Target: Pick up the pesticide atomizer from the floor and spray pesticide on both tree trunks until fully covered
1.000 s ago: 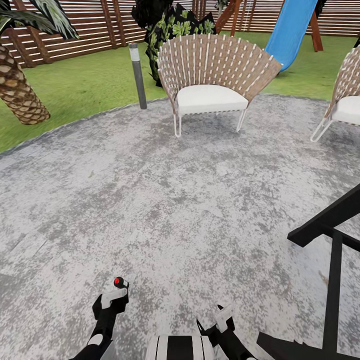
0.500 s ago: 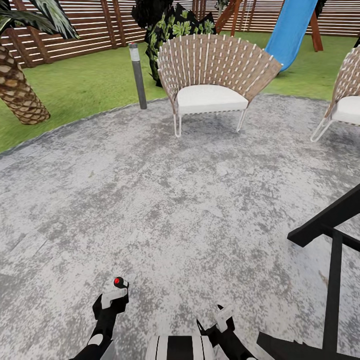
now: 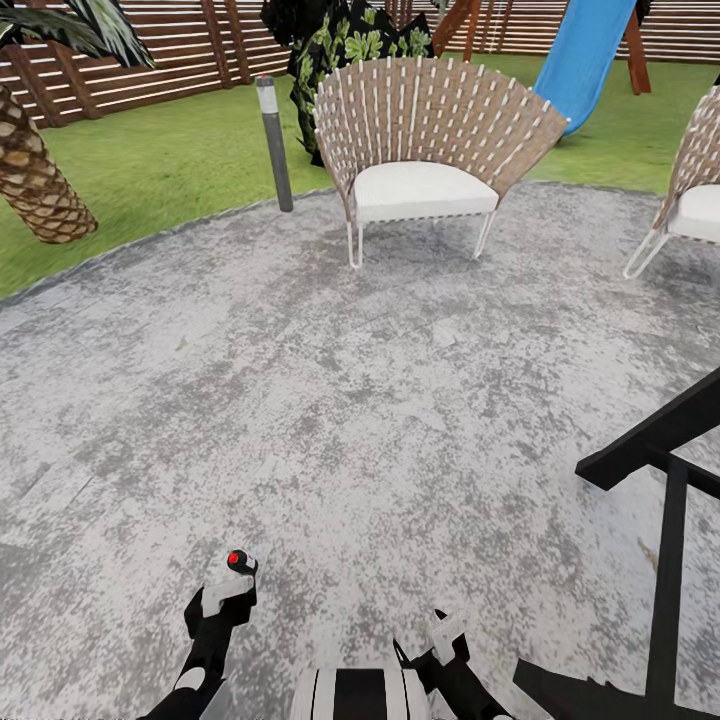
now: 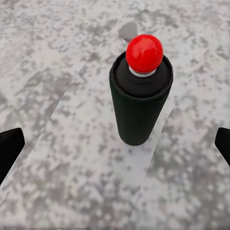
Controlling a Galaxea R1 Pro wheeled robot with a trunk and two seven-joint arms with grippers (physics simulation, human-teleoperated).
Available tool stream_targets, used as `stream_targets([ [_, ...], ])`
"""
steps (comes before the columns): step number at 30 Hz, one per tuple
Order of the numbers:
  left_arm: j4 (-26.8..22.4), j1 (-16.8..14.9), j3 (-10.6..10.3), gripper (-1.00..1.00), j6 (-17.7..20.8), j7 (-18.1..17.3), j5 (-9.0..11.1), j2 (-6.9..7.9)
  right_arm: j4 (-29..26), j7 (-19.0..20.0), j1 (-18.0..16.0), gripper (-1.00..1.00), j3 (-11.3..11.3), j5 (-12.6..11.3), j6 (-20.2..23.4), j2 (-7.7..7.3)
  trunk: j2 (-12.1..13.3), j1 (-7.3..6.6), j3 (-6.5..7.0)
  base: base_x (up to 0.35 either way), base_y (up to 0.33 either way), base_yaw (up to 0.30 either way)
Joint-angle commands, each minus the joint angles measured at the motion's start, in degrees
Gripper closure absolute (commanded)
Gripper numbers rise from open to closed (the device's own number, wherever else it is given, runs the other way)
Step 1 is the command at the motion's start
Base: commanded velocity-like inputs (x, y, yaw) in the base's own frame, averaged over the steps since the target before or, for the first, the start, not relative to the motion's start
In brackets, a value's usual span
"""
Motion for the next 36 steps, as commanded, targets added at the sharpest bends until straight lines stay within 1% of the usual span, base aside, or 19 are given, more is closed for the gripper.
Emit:
stream_targets([
  [1, 0.0, 0.0, 0.1, -1.00, -0.2, 0.1, 0.0, -0.02, 0.0, 0.3, 0.0, -1.00, -0.2, 0.1, -0.2, 0.03, 0.0, -0.01, -0.04, 0.000, 0.000, 0.000],
  [7, -0.1, 0.0, 0.2, -1.00, -0.3, 0.1, 0.0, -0.02, -0.2, 0.2, 0.0, -1.00, -0.2, 0.1, -0.2, 0.03, 0.0, -0.01, -0.04, 0.000, 0.000, 0.000],
  [10, -0.2, 0.0, 0.2, -1.00, -0.3, 0.1, 0.0, -0.03, -1.3, 0.2, 0.0, -1.00, -0.6, 0.1, -0.2, 0.03, 0.0, -0.01, -0.04, 0.000, 0.000, 0.000],
  [15, -0.3, 0.0, 0.2, -1.00, -0.3, 0.1, 0.0, -0.04, -12.6, 0.3, 0.0, -1.00, -3.9, 0.1, 0.1, 0.03, 0.0, -0.01, -0.04, 0.000, 0.000, 0.000],
  [19, -0.3, 0.0, 0.2, -1.00, -0.3, 0.1, 0.0, -0.04, -19.7, 0.2, 0.0, -1.00, -4.6, 0.1, 0.4, 0.13, 0.0, -0.01, -0.04, 0.000, 0.000, 0.000],
  [23, -0.4, 0.0, 0.2, -1.00, -0.3, 0.1, 0.0, -0.02, -23.6, 0.3, 0.0, -1.00, -4.6, 0.0, 0.7, 0.29, 0.0, -0.01, -0.04, 0.000, 0.000, 0.000],
  [25, -0.4, 0.0, 0.2, -1.00, -0.3, 0.1, 0.0, -0.02, -24.5, 0.3, 0.0, -1.00, -4.6, 0.0, 1.4, 0.34, 0.0, -0.01, -0.04, 0.000, 0.000, 0.000],
  [28, -0.3, 0.0, 0.3, -1.00, -0.3, 0.1, 0.0, 0.01, -25.0, 0.5, 0.0, -1.00, -4.5, 0.0, 3.9, 0.37, 0.0, -0.01, -0.04, 0.000, 0.000, 0.000],
  [36, -0.4, 0.0, 0.3, -1.00, -0.3, 0.1, 0.0, 0.00, -24.6, 0.5, 0.0, -1.00, -4.4, 0.0, 4.9, 0.38, 0.0, -0.01, -0.04, 0.021, 0.000, 0.000],
])
